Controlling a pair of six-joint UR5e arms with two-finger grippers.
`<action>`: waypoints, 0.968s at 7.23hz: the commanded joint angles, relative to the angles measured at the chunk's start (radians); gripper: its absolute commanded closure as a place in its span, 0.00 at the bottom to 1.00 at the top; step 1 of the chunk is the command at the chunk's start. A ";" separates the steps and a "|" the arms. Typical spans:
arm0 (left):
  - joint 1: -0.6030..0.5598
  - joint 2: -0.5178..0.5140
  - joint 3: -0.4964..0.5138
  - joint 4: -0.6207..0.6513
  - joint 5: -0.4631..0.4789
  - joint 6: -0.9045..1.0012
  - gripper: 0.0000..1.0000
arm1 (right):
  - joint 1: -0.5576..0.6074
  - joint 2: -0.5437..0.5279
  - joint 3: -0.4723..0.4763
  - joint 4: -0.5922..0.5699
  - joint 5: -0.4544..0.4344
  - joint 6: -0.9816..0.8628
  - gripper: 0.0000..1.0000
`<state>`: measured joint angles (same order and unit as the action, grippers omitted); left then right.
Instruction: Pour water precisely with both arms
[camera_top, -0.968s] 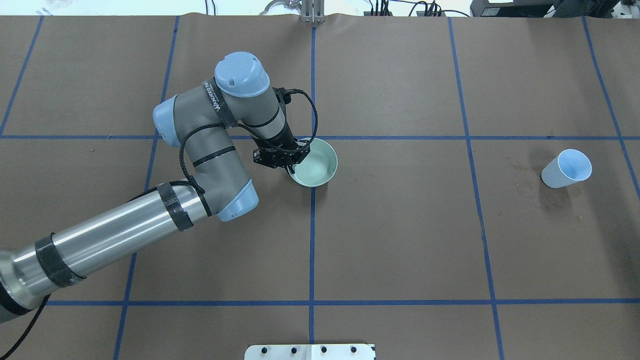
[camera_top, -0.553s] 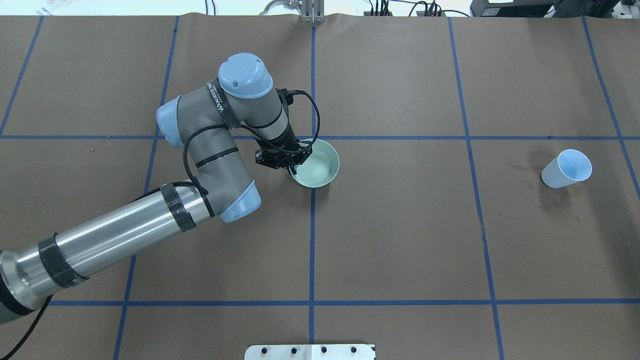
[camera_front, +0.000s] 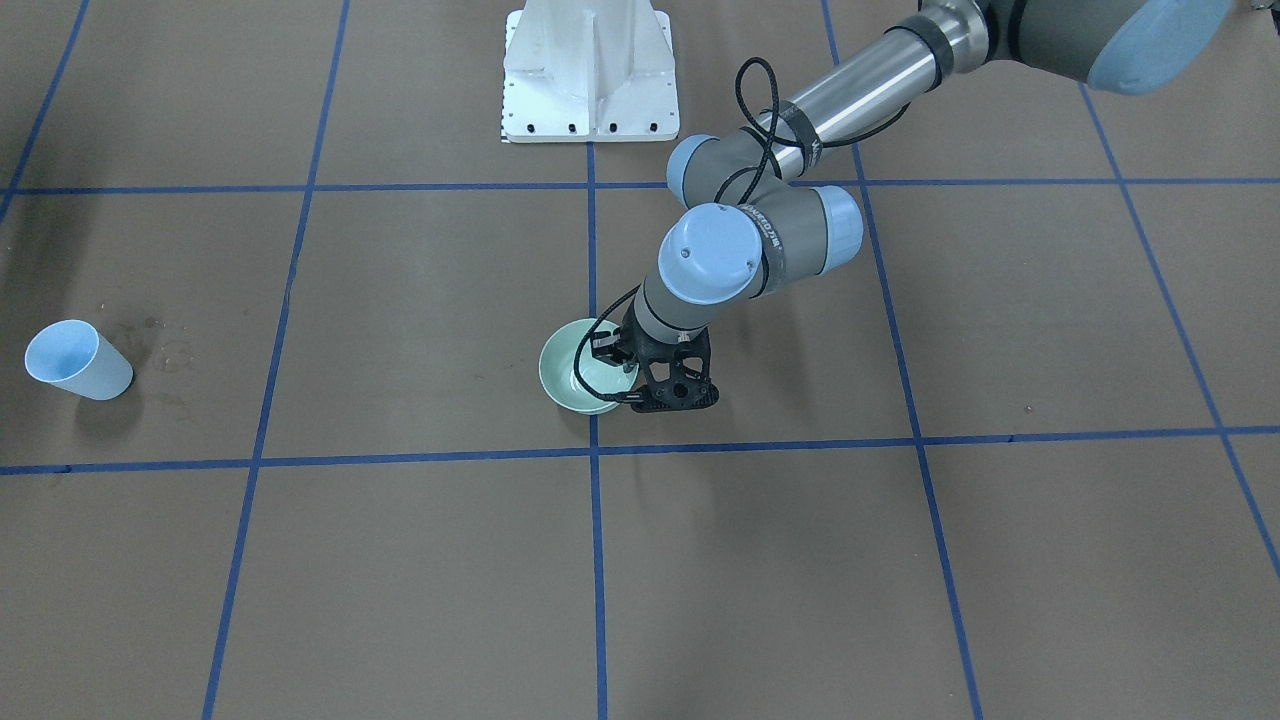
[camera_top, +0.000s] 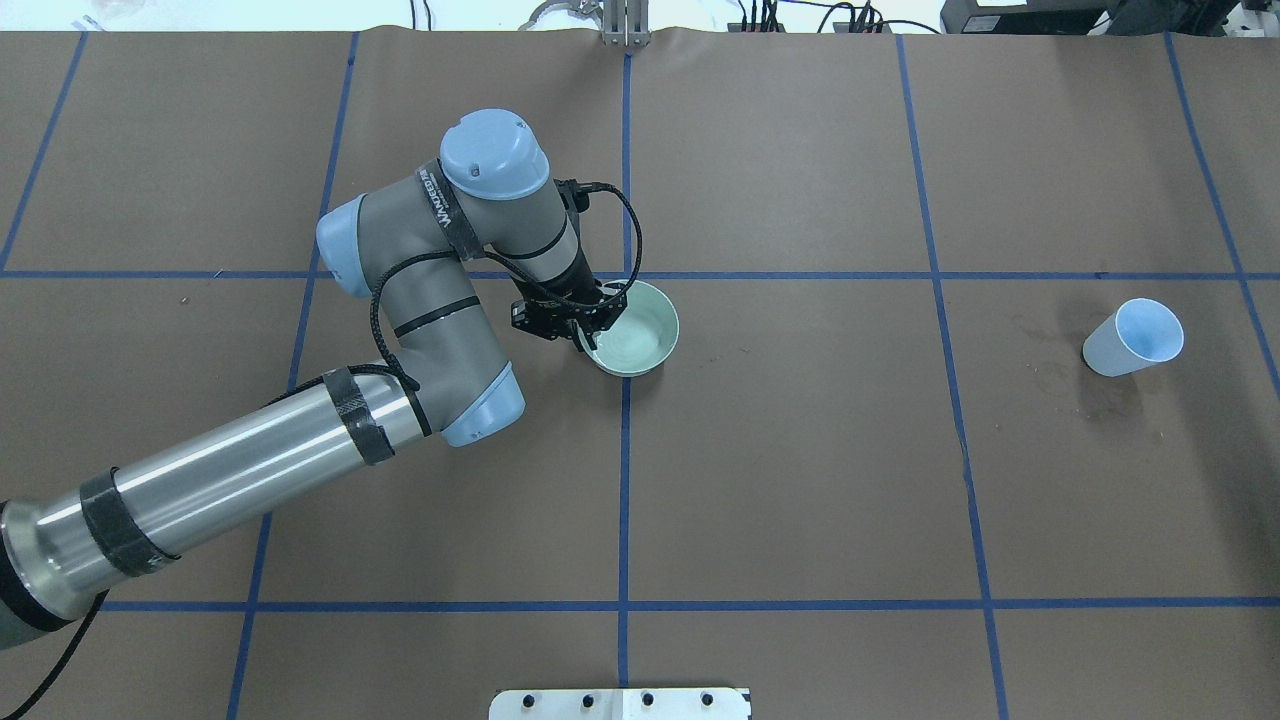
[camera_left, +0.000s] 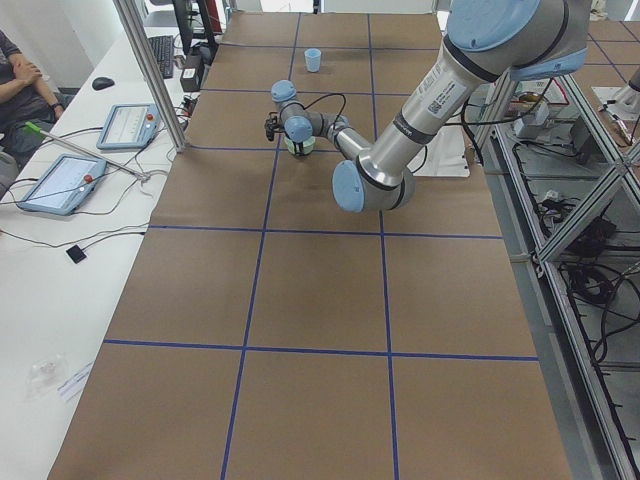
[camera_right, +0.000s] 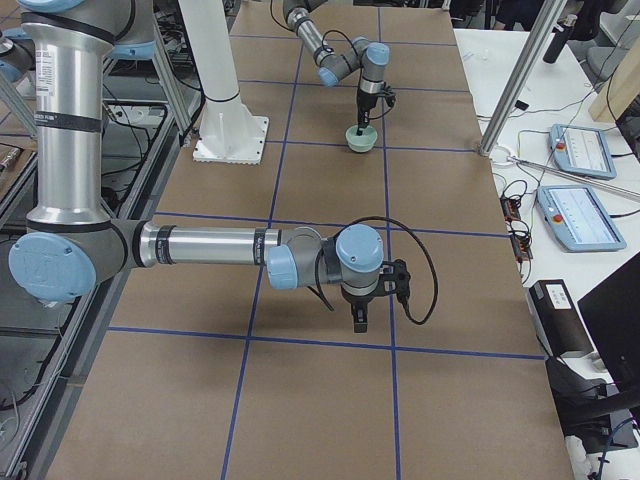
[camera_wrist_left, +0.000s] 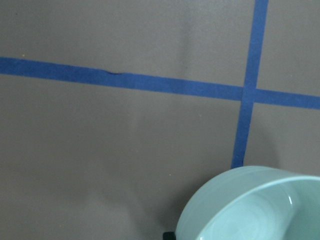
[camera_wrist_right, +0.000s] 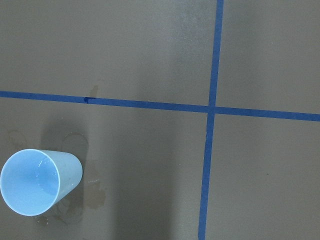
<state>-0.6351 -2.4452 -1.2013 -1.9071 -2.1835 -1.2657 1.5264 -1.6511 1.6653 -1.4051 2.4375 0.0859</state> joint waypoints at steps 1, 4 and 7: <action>0.005 0.000 0.003 -0.021 0.042 0.000 0.00 | -0.006 0.001 0.001 0.002 0.000 0.000 0.01; -0.053 0.024 -0.107 0.009 0.019 -0.001 0.00 | -0.020 0.007 0.005 0.003 -0.002 0.000 0.01; -0.161 0.410 -0.512 0.046 -0.061 0.015 0.00 | -0.188 -0.012 0.008 0.286 -0.069 0.238 0.01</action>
<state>-0.7551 -2.1950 -1.5585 -1.8607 -2.2281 -1.2567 1.3987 -1.6481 1.6750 -1.2328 2.3866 0.2113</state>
